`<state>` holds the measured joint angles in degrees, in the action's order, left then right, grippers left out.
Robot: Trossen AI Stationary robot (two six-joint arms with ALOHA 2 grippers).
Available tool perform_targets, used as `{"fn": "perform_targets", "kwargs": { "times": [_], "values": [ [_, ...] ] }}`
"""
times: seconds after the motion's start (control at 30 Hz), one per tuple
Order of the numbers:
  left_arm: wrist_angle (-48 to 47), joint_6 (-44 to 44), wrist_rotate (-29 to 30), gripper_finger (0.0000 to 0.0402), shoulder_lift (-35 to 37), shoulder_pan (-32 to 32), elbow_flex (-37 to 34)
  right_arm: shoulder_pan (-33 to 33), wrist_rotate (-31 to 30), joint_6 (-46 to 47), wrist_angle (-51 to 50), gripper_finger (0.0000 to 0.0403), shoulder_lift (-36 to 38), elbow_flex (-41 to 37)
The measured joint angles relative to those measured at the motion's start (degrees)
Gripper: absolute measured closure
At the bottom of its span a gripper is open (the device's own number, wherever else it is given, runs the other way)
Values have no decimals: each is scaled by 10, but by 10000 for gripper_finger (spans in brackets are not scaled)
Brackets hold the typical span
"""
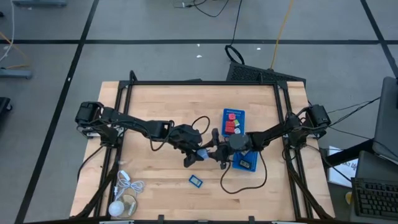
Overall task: Pick & Place Office items
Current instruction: Put the light blue charger adapter into the top blue bin
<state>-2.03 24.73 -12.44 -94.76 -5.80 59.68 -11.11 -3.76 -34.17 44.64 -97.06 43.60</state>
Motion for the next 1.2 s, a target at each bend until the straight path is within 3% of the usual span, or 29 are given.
{"fn": "perform_targets", "kwargs": {
  "times": [0.13, 0.3, 0.37, 0.57, 0.83, 1.03, 1.2],
  "values": [
    [0, -14, -7, 181, 0, 4, 0, 1, 0, 10, -6, 256, 2, 0],
    [-14, -27, -78, 48, 18, 35, 0, 8, 6, 63, -19, 279, 11, 2],
    [-22, -35, -83, 18, 31, 44, 0, 11, 13, 79, -26, 279, 14, 2],
    [-25, -99, -33, 60, 85, 42, -10, 14, 8, 151, -60, 279, 40, 1],
    [14, -139, 96, 101, 140, 18, -69, 28, -94, 267, -270, 279, 181, 1],
    [99, -122, 101, 100, 151, 20, -141, 86, -145, 339, -450, 279, 289, 1],
    [159, -105, 101, 92, 150, 21, -177, 166, -156, 395, -612, 280, 309, 1]
  ]
}}
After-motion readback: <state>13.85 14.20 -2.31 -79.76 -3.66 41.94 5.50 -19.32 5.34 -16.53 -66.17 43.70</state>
